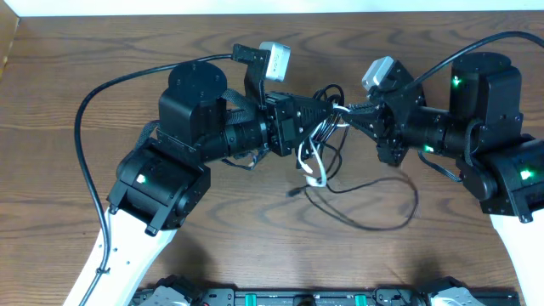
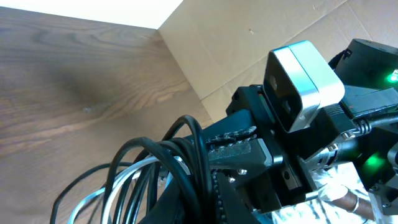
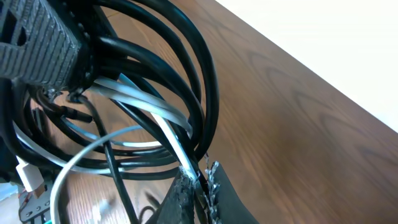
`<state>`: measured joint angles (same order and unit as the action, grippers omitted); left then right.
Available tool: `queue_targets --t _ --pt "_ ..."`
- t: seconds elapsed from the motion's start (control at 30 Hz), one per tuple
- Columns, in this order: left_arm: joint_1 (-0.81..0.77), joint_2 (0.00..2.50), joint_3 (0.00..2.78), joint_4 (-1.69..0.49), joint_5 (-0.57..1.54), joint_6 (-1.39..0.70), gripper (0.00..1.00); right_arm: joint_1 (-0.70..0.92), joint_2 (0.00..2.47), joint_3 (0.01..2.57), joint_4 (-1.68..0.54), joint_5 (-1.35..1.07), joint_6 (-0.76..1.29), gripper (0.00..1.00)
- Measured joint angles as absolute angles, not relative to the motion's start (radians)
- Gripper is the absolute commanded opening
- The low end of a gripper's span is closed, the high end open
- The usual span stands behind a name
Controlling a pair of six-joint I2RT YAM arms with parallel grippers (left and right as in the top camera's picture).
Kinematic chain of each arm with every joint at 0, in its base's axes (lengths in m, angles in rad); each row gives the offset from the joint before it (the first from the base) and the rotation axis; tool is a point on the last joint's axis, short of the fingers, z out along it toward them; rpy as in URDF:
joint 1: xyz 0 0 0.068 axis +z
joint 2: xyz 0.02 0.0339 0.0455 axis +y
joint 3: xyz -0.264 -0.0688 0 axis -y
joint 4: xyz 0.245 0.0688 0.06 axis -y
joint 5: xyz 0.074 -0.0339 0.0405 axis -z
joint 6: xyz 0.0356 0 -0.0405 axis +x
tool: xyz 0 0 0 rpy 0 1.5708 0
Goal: Untangle cables
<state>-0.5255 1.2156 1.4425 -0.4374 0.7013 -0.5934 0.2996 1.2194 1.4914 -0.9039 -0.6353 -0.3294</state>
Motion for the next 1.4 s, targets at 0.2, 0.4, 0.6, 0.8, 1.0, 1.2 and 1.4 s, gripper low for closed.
queue_targets --t 0.2,0.4,0.6,0.8,1.0,1.2,1.4 --pt "-0.455 1.216 1.443 -0.439 0.69 -0.515 0.12 0.3 1.219 1.491 -0.908 -0.558 -0.329 0.01" --pt "-0.312 1.215 1.443 -0.454 0.688 -0.469 0.11 0.3 1.22 1.491 -0.93 -0.385 -0.332 0.01" --pt "-0.233 1.193 1.443 -0.483 0.686 -0.437 0.11 0.298 1.22 1.491 -0.953 -0.255 -0.334 0.01" --pt "-0.114 1.138 1.443 -0.536 0.686 -0.391 0.11 0.252 1.214 1.491 -0.962 -0.167 -0.334 0.01" --pt "0.044 1.103 1.443 -0.574 0.68 -0.339 0.12 0.178 1.168 1.491 -0.968 -0.128 -0.336 0.01" --pt "0.166 1.09 1.443 -0.593 0.674 -0.332 0.12 0.129 1.115 1.491 -0.968 -0.119 -0.337 0.01" --pt "0.153 1.091 1.443 -0.626 0.764 -0.331 0.12 0.128 1.111 1.491 -0.96 -0.176 -0.337 0.01"
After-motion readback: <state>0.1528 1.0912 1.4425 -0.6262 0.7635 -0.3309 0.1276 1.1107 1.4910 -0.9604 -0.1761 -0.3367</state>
